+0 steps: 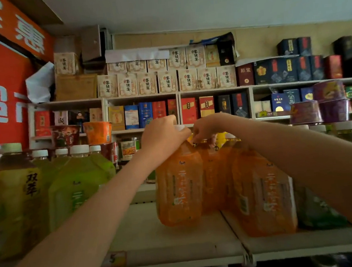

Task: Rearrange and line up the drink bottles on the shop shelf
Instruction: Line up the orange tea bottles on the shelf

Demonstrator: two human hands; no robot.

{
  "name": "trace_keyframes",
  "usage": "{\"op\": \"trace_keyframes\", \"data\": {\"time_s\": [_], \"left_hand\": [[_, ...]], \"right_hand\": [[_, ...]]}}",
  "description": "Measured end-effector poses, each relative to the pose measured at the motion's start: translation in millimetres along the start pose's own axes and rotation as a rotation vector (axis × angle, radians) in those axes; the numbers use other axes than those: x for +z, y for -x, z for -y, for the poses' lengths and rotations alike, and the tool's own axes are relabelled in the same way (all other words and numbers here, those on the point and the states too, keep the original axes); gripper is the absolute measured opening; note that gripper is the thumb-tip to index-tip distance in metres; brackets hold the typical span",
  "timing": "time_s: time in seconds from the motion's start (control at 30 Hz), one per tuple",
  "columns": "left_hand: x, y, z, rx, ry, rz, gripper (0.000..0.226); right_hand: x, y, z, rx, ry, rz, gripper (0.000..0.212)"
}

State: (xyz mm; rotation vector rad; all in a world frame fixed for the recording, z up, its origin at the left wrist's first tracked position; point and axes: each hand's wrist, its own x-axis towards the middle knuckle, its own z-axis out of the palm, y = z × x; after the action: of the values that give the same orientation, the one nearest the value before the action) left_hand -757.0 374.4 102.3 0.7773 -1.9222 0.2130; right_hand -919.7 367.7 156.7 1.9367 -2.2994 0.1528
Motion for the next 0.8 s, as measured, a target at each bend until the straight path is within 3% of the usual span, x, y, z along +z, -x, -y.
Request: {"op": "trace_keyframes", "data": {"time_s": [0.17, 0.4, 0.63, 0.8], "left_hand": [[36, -4, 1, -0.007, 0.066, 0.136, 0.027], [52, -14, 10, -0.014, 0.137, 0.208, 0.026], [56, -14, 13, 0.006, 0.172, 0.226, 0.025], [65, -11, 16, -0.002, 0.220, 0.145, 0.025]], "right_hand": [[15, -14, -6, -0.046, 0.130, -0.094, 0.023], [10, -23, -6, -0.073, 0.116, -0.048, 0.003], [19, -31, 5, -0.074, 0.127, -0.066, 0.027], [15, -29, 5, -0.078, 0.125, -0.057, 0.025]]}}
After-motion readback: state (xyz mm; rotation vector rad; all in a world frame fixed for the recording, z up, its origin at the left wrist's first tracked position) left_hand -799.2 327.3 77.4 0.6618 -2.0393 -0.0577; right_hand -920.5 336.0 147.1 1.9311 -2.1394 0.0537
